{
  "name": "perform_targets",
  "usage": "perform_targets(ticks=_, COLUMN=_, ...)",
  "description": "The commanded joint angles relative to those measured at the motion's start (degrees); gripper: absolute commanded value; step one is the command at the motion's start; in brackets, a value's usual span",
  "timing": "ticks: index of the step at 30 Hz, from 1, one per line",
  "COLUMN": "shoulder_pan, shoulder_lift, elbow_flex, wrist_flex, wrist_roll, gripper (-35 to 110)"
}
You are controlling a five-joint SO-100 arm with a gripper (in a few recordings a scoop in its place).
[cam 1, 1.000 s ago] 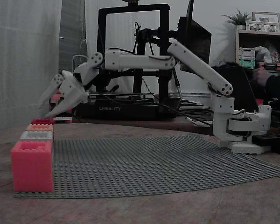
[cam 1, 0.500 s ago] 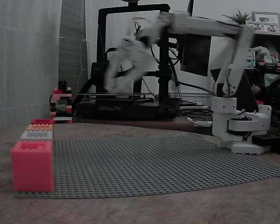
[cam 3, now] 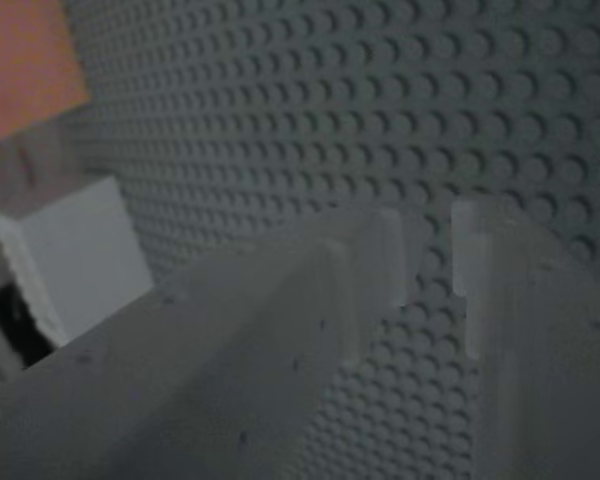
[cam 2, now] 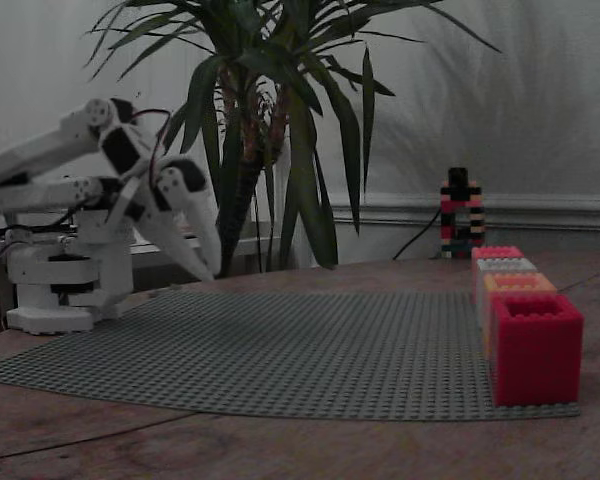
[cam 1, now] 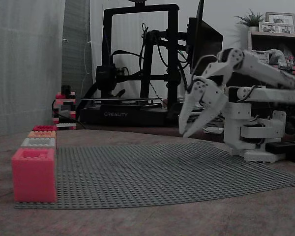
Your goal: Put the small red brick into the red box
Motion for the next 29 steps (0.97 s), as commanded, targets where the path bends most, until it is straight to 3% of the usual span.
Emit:
perform_targets(ticks=1, shoulder_pan=-1.49, shoulder_lift=4.13, elbow_flex=1.67, wrist_flex=2.02, wrist_roll=0.09, gripper=0)
perform_targets(ticks=29, shoulder_pan=-1.49, shoulder_lift=4.13, elbow_flex=2.99, wrist_flex=1.76, wrist_roll=1.49, gripper=0)
